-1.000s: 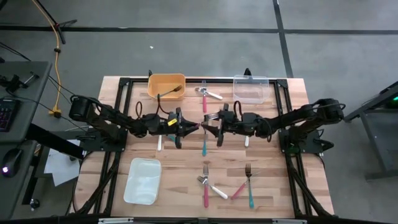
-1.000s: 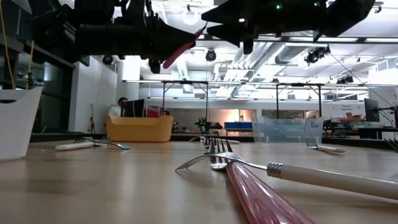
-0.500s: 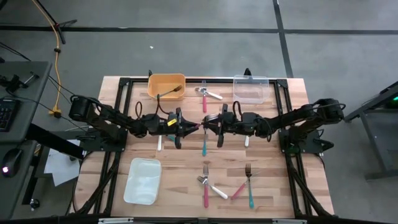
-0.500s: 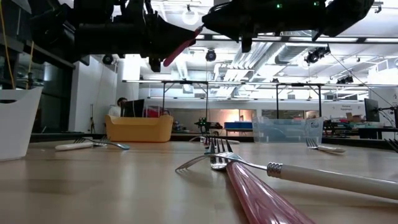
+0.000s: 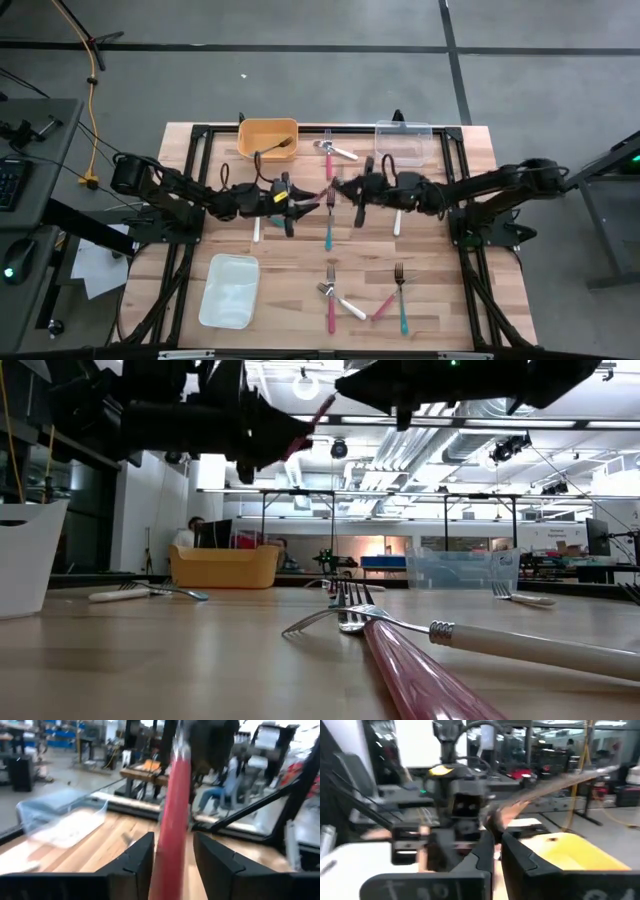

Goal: Sort silverware by color (type)
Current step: Put the pink fork into the transparent bin

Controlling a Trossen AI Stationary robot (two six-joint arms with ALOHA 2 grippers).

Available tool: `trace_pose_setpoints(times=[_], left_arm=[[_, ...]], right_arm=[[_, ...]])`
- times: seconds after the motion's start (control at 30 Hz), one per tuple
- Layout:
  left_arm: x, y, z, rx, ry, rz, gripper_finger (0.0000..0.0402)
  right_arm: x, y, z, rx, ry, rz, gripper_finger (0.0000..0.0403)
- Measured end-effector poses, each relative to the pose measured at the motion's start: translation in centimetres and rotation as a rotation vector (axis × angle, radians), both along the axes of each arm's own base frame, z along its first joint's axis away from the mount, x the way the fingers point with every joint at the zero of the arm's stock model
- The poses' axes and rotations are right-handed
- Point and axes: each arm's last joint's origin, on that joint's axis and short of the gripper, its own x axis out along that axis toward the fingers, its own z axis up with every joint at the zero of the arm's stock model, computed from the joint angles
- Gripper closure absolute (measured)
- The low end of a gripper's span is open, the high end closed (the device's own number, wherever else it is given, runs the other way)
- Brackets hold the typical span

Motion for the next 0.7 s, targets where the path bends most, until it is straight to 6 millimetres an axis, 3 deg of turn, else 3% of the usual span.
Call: trace_pose_setpoints(times=[0.37, 0.53, 0.7], left_arm=[[0.0, 0.1, -0.5, 0.029, 0.06, 0.034, 0.0265], [0.0, 0.0, -0.5, 0.038, 0.061, 0.034, 0.0264], [0.0, -0.1, -0.5, 0.065, 0.065, 0.03, 0.0264]], right_arm=[[-5.7, -7.7, 3.2, 0.009, 0.419, -0.306, 0.0402], [-5.8, -8.9, 4.0, 0.057, 0.551, -0.258, 0.0401], [-5.0, -9.3, 1.9, 0.23, 0.68, -0.287, 0.0389]])
